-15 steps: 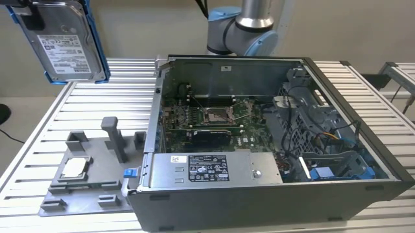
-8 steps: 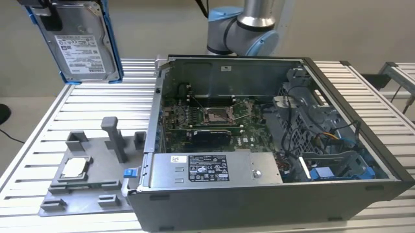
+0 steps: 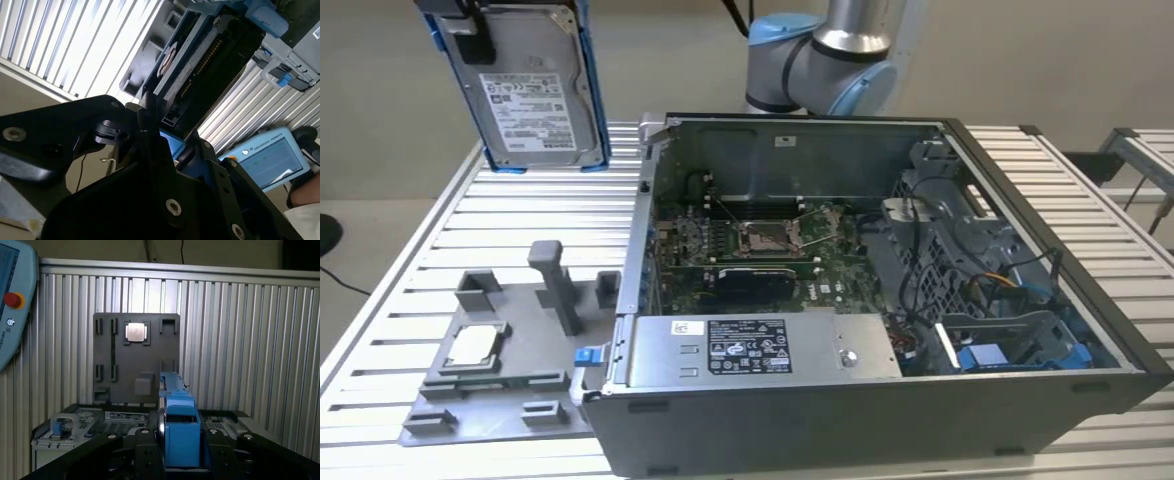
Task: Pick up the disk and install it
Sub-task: 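Pick up the disk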
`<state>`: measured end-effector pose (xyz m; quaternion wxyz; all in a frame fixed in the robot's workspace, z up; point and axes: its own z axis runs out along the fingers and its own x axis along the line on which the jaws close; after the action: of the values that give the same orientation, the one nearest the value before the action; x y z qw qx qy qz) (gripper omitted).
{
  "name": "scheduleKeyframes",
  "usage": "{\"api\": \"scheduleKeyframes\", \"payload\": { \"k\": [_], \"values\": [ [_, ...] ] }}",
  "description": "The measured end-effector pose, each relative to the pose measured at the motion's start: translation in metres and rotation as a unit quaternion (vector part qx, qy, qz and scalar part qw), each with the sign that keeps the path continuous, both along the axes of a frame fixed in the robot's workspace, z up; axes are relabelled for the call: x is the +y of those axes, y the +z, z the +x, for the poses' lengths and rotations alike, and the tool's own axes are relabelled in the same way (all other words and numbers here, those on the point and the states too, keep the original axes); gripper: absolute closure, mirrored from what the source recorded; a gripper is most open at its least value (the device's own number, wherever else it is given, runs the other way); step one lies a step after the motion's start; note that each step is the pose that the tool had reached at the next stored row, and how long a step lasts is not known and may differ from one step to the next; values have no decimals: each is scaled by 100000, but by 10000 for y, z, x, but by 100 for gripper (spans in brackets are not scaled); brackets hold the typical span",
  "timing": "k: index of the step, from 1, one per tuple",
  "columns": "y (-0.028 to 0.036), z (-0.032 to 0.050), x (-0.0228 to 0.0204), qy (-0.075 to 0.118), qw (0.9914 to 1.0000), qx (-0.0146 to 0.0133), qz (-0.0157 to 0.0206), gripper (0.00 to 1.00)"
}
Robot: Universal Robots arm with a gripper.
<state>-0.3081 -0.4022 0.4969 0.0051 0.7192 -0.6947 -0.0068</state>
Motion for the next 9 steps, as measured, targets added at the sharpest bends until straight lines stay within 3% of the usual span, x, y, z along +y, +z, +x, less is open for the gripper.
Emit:
{"api": "scheduleKeyframes", "payload": {
  "k": [9],
  "values": [
    [0,406,0,2,100000,150,-1,100]
  ]
}}
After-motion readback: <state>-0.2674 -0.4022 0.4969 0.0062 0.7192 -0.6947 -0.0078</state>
